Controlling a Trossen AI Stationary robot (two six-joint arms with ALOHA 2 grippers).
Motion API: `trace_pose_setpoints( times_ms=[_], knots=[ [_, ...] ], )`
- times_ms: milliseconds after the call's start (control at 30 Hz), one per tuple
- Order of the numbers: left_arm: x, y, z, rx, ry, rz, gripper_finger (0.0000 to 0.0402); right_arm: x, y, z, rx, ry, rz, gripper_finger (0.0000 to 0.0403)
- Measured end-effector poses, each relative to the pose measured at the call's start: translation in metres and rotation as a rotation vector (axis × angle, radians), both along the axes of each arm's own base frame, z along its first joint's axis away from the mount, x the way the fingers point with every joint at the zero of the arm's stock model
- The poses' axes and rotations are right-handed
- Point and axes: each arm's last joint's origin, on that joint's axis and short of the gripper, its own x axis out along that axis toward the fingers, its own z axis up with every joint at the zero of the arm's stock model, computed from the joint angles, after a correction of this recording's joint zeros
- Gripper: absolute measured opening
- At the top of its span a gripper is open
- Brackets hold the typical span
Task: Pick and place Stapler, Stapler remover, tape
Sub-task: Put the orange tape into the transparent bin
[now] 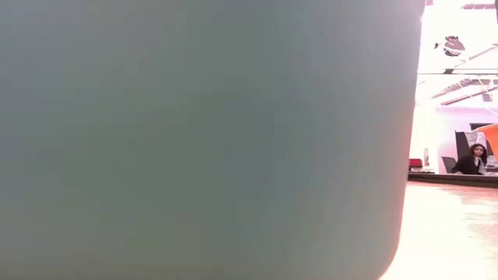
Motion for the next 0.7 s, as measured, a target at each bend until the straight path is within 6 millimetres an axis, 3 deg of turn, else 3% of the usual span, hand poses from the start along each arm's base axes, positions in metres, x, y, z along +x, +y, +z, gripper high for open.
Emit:
trace_pose_setpoints(
  times_ms=[467, 700],
  knots=[
    [-0.029, 0.014, 0.017, 0.053, -0.075, 0.000, 0.0036, -0.001, 0.005, 0.009, -0.003, -0.098, 0.136, 0.0107],
    [-0.041, 0.033, -0.002, 0.033, 0.147, 0.144, 0.0036, -0.002, 0.010, 0.013, 0.023, -0.139, 0.250, 0.0134]
  ],
)
